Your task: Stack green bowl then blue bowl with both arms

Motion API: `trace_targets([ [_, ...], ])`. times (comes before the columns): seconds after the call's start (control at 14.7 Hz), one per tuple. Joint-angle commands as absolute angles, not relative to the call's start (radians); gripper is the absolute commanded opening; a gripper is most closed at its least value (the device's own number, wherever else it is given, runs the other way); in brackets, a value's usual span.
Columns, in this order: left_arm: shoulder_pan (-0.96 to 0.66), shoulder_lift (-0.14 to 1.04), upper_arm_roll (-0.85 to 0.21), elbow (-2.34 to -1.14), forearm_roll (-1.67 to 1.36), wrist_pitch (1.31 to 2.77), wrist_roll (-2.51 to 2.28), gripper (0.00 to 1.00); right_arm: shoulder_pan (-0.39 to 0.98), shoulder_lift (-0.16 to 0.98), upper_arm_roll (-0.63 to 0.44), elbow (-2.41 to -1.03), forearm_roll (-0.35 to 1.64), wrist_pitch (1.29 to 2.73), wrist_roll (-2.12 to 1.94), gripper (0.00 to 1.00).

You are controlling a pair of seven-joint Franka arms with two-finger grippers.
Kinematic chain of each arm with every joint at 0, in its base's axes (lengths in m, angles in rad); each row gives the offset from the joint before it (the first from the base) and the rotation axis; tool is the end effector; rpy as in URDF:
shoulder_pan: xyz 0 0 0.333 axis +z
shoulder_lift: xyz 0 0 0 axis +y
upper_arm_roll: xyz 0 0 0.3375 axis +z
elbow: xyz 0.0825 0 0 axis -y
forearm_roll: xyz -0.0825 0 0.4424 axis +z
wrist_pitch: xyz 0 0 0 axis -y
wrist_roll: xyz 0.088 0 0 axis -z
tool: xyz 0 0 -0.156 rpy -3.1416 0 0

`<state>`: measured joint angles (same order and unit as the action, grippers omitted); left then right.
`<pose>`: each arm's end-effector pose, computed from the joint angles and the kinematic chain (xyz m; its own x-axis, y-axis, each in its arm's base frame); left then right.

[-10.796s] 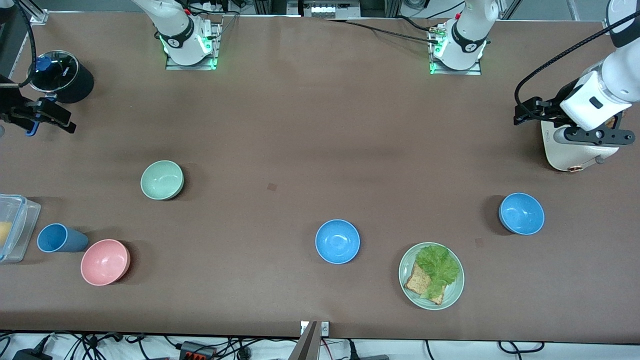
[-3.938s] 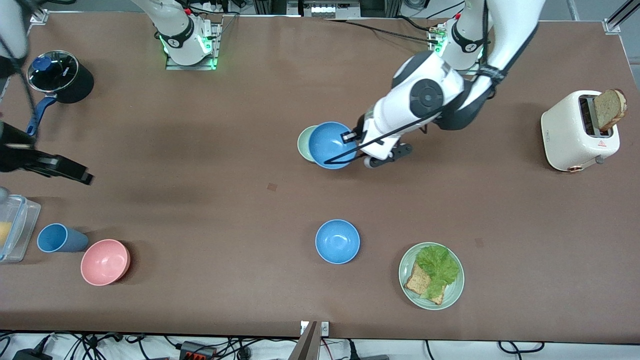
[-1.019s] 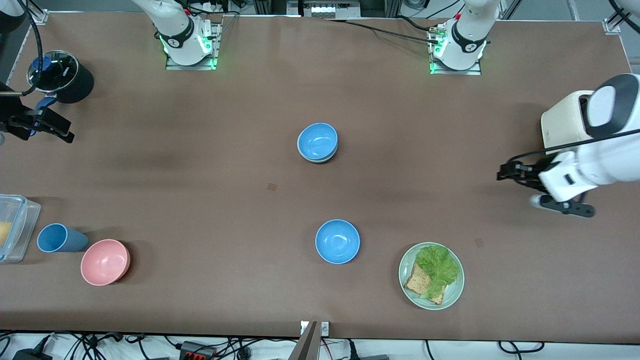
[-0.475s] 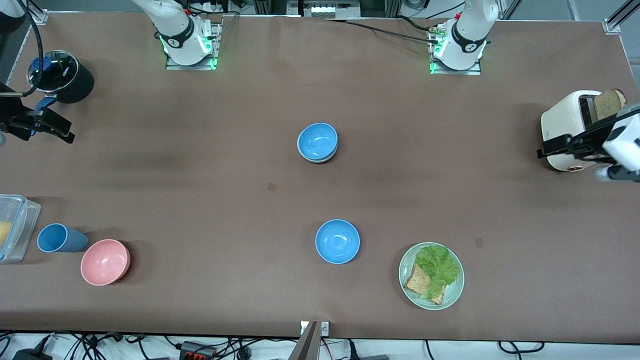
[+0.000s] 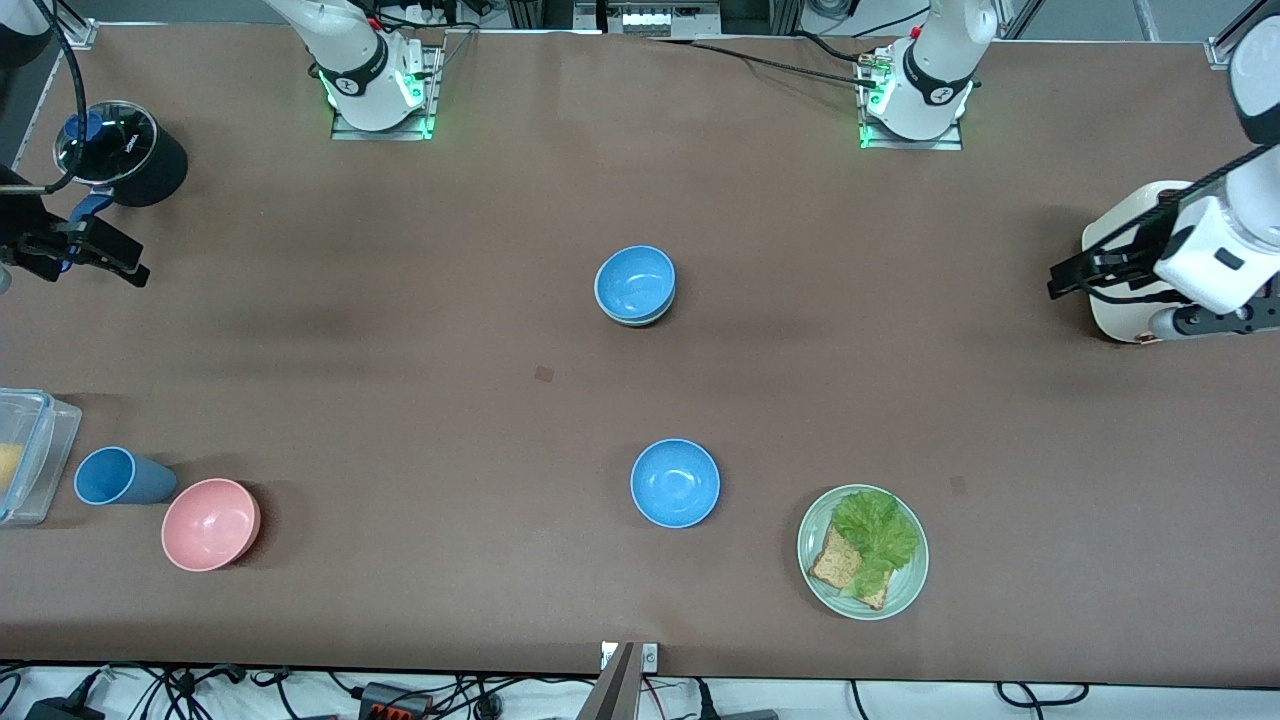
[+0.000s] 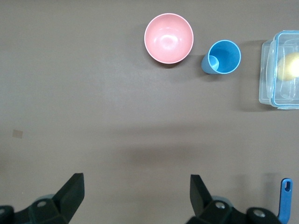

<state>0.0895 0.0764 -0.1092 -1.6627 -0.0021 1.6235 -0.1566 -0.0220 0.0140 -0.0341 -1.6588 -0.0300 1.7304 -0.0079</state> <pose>0.6272 -0.0110 0.5056 0.9840 0.1361 -0.1151 0.1361 -0.9907 -0.0076 0.6313 -0.0396 0.5557 0.9974 -0.0433 0.0573 -0.0451 -0.9985 0.0308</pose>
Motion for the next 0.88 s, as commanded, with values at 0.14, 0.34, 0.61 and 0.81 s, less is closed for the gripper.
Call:
trace_targets([
  [0.14,0.086,0.052,-0.115,-1.675,0.015,1.603,-0.167,1.00,-0.020,0.009,-0.031,-1.644,-0.005,1.661,-0.018,1.00],
  [0.34,0.086,0.060,-0.115,-1.674,0.014,1.595,-0.164,1.00,-0.020,0.008,-0.032,-1.644,0.012,1.660,-0.017,1.00],
  [0.61,0.084,0.063,-0.115,-1.674,0.014,1.592,-0.160,1.00,-0.020,0.005,-0.031,-1.644,0.011,1.661,-0.018,1.00],
  [0.81,0.086,0.074,-0.114,-1.655,0.011,1.582,-0.158,1.00,-0.020,0.005,-0.032,-1.644,0.011,1.663,-0.018,1.00],
])
